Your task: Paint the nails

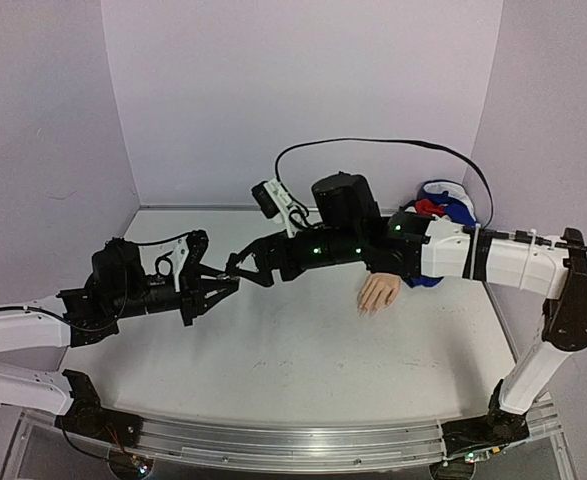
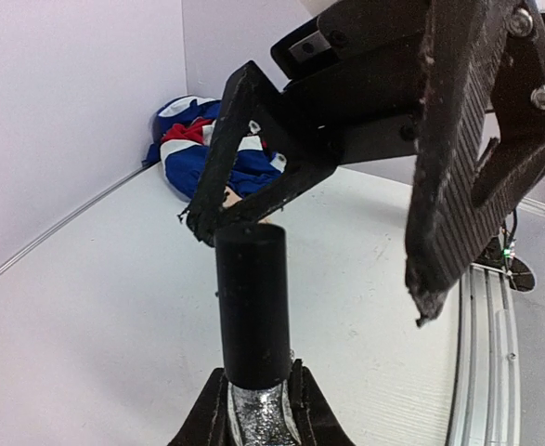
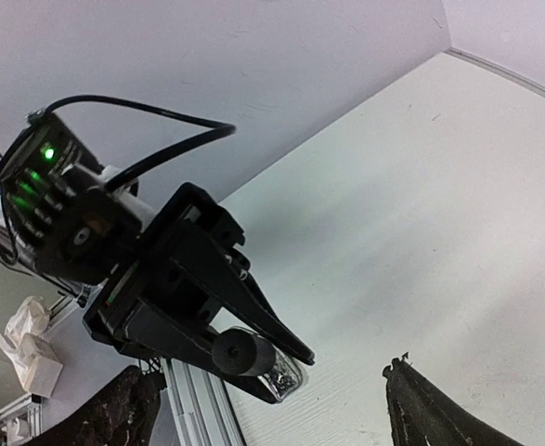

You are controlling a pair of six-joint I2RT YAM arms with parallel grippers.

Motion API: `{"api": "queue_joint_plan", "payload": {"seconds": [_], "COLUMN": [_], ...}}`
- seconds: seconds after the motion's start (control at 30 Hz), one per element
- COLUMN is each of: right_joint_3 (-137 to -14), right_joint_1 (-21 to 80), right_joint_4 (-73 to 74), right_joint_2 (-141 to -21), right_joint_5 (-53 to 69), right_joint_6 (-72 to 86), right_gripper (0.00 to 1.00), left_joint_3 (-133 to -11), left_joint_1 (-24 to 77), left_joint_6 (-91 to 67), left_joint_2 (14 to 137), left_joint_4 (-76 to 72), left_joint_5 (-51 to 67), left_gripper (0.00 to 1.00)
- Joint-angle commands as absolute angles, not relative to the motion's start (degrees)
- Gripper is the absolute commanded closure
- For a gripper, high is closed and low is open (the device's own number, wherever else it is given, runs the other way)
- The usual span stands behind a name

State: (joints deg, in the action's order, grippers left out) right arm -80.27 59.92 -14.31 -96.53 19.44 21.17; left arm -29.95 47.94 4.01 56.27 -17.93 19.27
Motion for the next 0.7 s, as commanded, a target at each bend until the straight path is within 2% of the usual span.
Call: {"api": "queue_joint_plan", "payload": {"seconds": [0.0,0.2,0.57,0.67], "right_joint_3": [-86.91,-95.12,-101.82,-102.04], "right_joint_1": [59.89,59.9,59.94,59.88], "right_joint_4": [-7.28,-1.45,2.5,2.69], "right_joint_2": [-98.54,-104.08,-109.53,-109.99], "right_joint_5": [16.86,18.71,22.9,23.74], "right_joint_6": [25.74,26.1,27.06,27.07], "right_gripper": [0.15,0.24,0.6,0.65], "left_joint_3": [-29.99,-29.45,-28.63,-28.59], "left_joint_1": [47.78,47.82,47.8,47.79], "left_joint_6": [8.01,9.21,10.36,10.47], "left_joint_2": [55.94,56.34,55.73,55.72], "left_joint_4": [-19.27,-18.9,-18.46,-18.37], "left_joint_5": [14.4,13.95,13.76,13.45], "left_gripper": [1.0,1.0,1.0,1.0]}}
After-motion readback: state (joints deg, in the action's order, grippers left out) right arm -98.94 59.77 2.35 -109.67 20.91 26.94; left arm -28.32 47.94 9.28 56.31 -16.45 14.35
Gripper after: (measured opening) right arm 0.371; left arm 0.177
